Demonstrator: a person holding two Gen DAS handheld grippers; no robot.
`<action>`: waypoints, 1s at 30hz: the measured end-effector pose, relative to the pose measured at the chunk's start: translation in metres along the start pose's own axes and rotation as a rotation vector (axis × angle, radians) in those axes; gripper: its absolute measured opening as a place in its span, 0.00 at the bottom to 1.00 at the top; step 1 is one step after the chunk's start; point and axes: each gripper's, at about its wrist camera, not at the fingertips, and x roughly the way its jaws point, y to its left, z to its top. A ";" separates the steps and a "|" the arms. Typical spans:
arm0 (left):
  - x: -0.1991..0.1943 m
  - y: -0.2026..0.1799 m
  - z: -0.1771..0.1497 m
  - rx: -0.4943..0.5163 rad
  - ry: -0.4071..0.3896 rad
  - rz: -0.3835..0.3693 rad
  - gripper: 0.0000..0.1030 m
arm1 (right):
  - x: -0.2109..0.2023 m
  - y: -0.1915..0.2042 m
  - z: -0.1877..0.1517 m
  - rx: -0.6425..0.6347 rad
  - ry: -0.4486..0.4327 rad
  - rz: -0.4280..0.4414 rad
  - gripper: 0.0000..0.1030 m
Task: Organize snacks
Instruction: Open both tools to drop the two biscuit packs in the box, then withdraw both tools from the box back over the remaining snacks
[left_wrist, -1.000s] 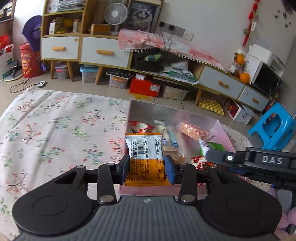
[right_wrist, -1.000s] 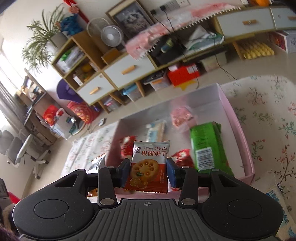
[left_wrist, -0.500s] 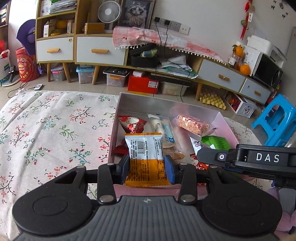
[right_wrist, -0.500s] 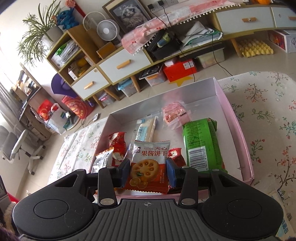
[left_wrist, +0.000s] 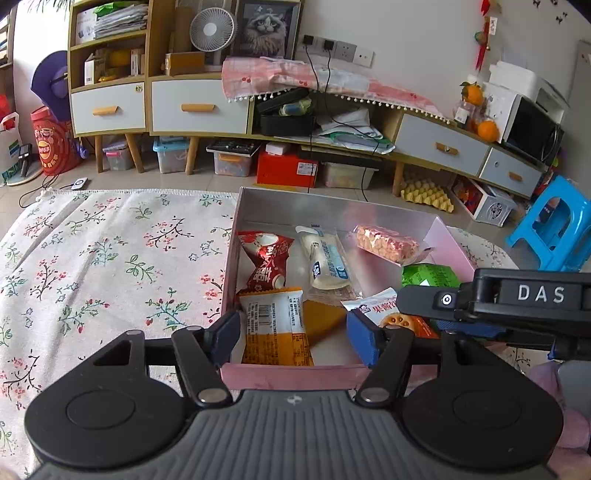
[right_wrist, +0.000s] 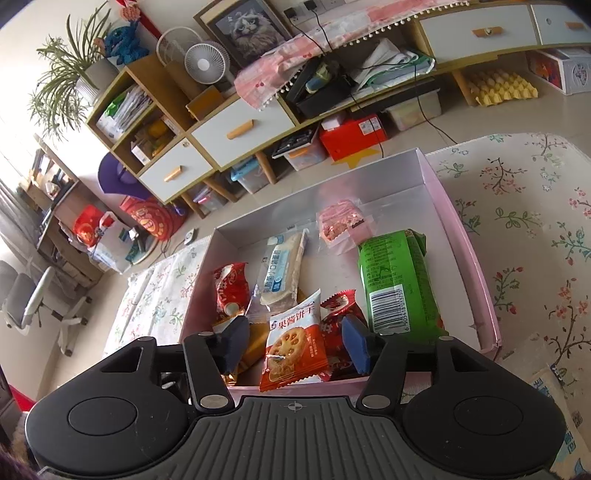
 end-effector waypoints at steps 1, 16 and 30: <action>0.000 0.000 0.000 0.001 0.004 0.001 0.61 | -0.001 0.000 0.000 -0.002 -0.001 0.001 0.58; -0.020 -0.002 -0.008 0.059 0.049 0.003 0.76 | -0.039 0.007 -0.006 -0.058 -0.023 0.013 0.73; -0.052 0.007 -0.037 0.109 0.094 -0.021 0.89 | -0.088 0.002 -0.031 -0.221 -0.044 -0.067 0.83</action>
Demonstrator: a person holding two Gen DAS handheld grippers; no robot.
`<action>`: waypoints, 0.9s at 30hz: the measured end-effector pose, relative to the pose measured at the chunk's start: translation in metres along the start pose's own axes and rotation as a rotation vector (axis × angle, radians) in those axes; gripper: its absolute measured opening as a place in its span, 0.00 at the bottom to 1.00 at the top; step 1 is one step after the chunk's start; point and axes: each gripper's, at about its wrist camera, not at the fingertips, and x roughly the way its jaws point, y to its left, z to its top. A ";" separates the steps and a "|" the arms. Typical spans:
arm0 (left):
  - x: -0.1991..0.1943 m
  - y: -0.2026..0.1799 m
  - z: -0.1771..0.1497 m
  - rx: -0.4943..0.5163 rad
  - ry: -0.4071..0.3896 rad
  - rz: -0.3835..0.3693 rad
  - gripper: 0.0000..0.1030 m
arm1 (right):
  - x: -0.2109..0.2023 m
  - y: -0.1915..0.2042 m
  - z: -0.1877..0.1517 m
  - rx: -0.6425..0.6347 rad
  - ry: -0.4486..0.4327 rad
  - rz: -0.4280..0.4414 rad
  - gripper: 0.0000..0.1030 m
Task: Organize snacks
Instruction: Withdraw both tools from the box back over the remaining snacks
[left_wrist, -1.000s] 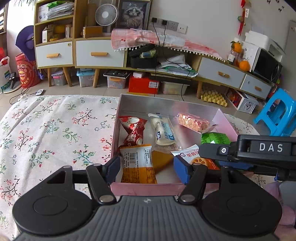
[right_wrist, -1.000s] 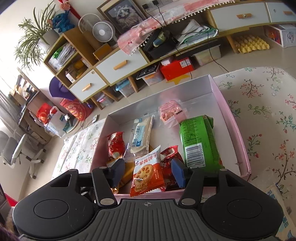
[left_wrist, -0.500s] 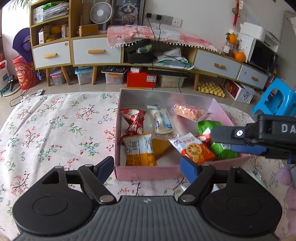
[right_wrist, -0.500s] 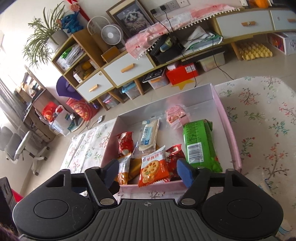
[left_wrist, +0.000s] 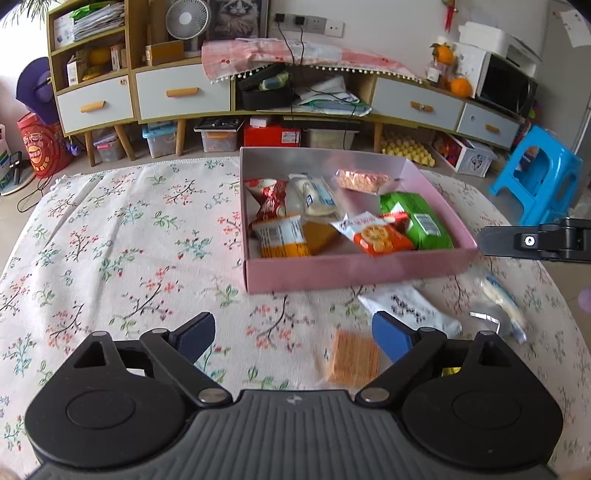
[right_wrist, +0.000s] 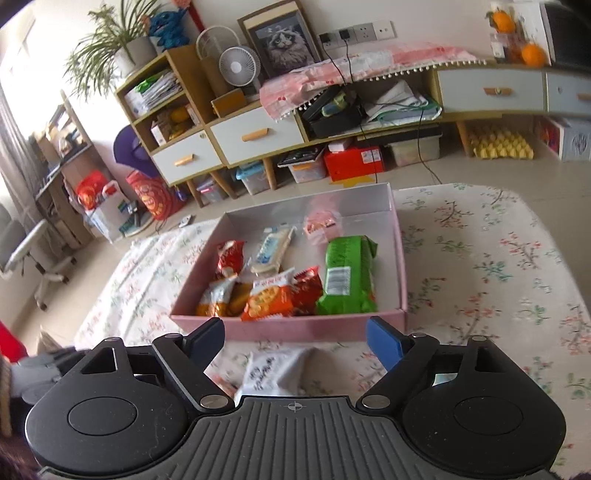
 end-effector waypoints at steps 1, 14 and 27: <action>-0.002 0.000 -0.002 0.001 0.001 -0.001 0.90 | -0.003 0.000 -0.002 -0.012 0.002 0.000 0.84; -0.017 -0.003 -0.030 0.034 0.018 -0.014 0.93 | -0.016 -0.015 -0.044 -0.154 0.072 -0.042 0.87; -0.008 -0.038 -0.048 0.125 0.072 -0.068 0.93 | -0.016 -0.015 -0.066 -0.264 0.168 -0.001 0.87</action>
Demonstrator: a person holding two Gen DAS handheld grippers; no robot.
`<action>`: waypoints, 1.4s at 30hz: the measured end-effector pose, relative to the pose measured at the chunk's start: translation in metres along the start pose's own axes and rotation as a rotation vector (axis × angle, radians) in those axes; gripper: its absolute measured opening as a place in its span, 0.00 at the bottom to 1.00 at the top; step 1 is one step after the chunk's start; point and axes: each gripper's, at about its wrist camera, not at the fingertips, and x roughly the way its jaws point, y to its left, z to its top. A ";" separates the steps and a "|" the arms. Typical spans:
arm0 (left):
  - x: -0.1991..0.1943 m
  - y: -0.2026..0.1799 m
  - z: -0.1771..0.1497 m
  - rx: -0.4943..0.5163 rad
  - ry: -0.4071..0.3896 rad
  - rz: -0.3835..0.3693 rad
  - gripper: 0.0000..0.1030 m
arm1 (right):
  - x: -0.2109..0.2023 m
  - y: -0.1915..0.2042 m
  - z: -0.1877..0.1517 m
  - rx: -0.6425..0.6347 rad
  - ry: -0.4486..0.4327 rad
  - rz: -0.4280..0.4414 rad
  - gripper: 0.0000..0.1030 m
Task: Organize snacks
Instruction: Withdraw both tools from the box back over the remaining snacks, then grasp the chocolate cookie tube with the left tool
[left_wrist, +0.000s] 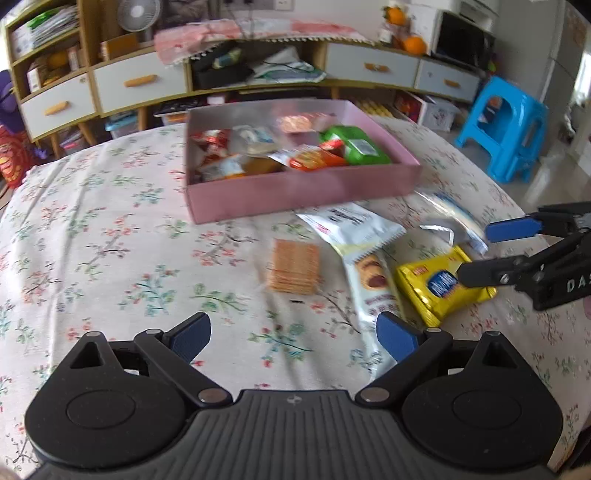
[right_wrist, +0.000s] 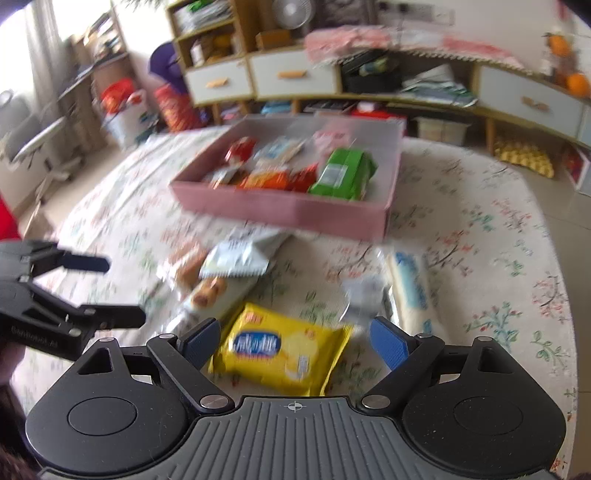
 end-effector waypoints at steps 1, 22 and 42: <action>0.001 -0.003 0.000 0.007 0.003 -0.003 0.93 | 0.002 -0.001 -0.003 -0.013 0.016 0.004 0.87; 0.034 -0.042 0.011 0.017 0.056 -0.059 0.33 | 0.017 0.008 -0.030 -0.295 0.067 0.027 0.87; -0.002 -0.002 -0.021 0.097 0.121 -0.038 0.29 | 0.013 0.052 -0.041 -0.374 0.110 0.196 0.86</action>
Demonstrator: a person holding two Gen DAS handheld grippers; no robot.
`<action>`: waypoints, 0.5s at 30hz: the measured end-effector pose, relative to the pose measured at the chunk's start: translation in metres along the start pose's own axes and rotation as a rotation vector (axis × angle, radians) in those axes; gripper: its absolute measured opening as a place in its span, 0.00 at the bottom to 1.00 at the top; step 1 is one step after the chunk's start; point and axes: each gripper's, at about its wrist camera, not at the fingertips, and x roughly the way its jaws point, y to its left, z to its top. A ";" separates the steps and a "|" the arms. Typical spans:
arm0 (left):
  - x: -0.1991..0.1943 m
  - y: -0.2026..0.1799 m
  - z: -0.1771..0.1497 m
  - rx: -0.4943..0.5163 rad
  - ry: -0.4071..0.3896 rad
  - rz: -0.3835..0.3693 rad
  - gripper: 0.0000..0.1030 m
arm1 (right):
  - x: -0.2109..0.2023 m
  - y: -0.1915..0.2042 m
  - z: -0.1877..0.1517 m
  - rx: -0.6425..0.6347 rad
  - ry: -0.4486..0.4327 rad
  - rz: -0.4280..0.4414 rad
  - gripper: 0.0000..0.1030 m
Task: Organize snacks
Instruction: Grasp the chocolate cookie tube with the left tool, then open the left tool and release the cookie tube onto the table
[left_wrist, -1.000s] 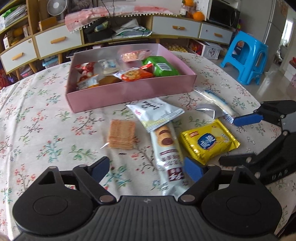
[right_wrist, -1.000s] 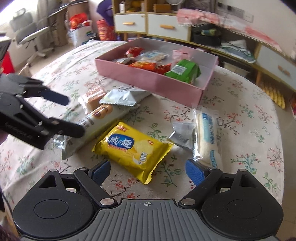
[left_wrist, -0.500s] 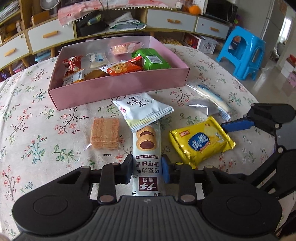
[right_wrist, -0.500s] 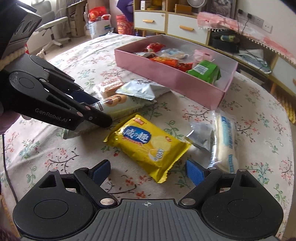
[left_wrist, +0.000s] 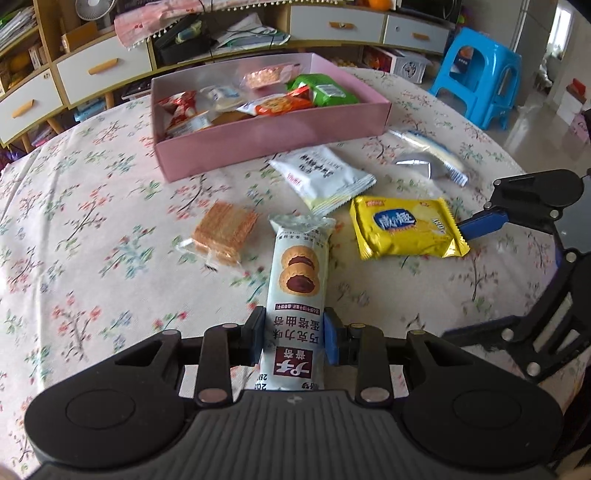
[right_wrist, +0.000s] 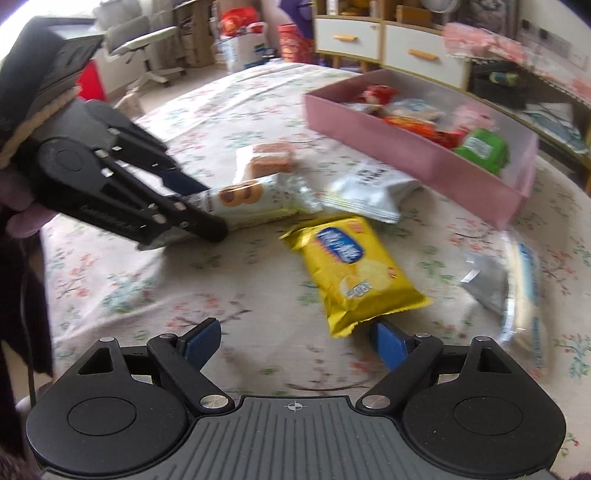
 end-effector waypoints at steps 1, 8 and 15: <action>-0.001 0.002 -0.002 -0.003 0.004 0.000 0.29 | 0.000 0.005 0.000 -0.020 0.002 0.005 0.86; -0.003 0.008 -0.010 -0.006 -0.018 -0.017 0.46 | 0.006 0.001 0.000 -0.041 0.030 -0.056 0.87; 0.002 0.001 -0.012 0.033 -0.041 0.004 0.60 | 0.011 -0.018 0.005 0.025 0.005 -0.100 0.90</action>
